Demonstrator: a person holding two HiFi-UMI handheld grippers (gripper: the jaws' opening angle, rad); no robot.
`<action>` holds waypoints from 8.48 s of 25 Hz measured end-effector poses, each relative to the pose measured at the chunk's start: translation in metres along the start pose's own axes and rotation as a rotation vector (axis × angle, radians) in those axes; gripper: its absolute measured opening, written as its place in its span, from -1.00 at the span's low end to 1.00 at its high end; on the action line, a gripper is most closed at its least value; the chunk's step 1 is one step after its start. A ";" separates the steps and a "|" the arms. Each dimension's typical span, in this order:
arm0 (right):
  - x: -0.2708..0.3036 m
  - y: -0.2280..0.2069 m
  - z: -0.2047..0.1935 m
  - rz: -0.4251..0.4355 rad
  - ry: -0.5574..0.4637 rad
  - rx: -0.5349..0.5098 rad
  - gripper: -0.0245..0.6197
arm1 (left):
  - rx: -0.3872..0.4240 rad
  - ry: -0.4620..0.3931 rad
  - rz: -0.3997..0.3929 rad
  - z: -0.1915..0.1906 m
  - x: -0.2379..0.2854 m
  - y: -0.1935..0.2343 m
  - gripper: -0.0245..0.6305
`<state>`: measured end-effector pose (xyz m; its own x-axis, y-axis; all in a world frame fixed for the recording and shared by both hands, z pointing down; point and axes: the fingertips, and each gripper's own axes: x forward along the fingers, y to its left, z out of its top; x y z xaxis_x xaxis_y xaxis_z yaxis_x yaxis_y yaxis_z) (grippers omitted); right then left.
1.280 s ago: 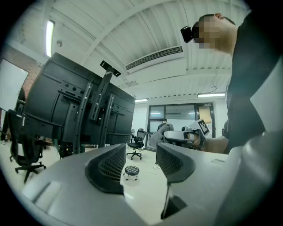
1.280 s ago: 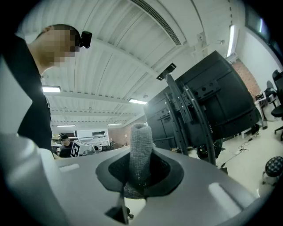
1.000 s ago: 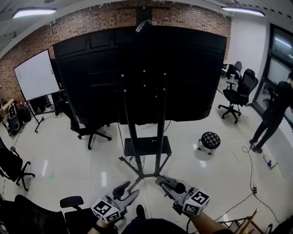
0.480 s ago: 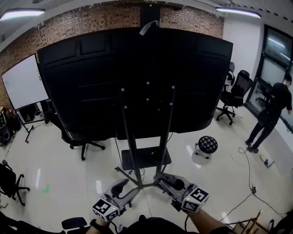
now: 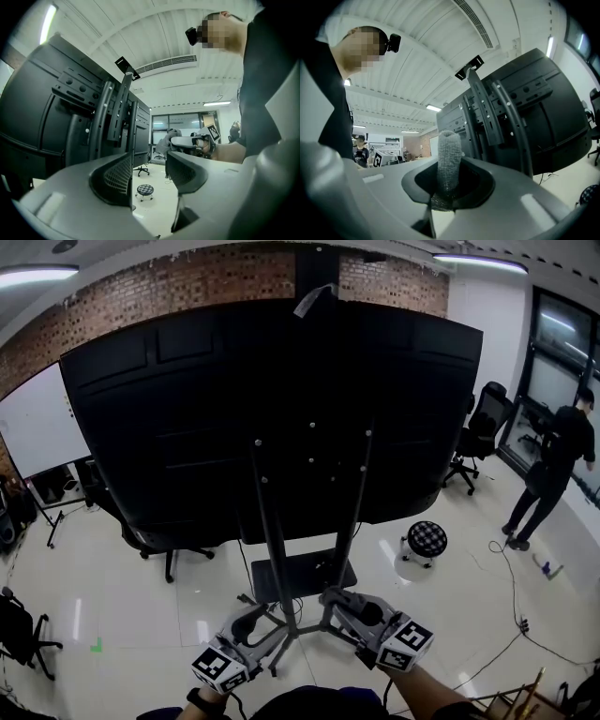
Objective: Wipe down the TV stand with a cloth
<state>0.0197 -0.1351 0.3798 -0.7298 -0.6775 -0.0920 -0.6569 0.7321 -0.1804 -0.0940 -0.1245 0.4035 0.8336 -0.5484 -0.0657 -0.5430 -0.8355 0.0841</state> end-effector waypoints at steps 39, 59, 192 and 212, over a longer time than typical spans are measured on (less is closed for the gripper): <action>0.140 -0.068 0.379 0.068 -0.152 -0.801 -0.73 | 0.502 -0.238 -0.061 0.339 0.155 0.058 -0.03; 0.234 -0.064 0.541 -0.184 -0.156 -1.382 -0.73 | 0.585 -0.277 0.025 0.465 0.216 0.099 -0.05; 0.087 -0.173 0.250 -0.358 0.064 -1.283 -0.74 | 0.314 -0.165 -0.049 0.191 0.248 0.033 -0.12; 0.075 -0.288 0.257 -0.391 0.115 -1.104 -0.76 | 0.342 -0.139 -0.074 0.188 0.310 0.019 -0.13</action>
<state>0.2031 -0.4147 0.1732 -0.4182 -0.9005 -0.1191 -0.6063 0.1790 0.7748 0.1352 -0.3163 0.1982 0.8628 -0.4662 -0.1956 -0.5040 -0.8233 -0.2609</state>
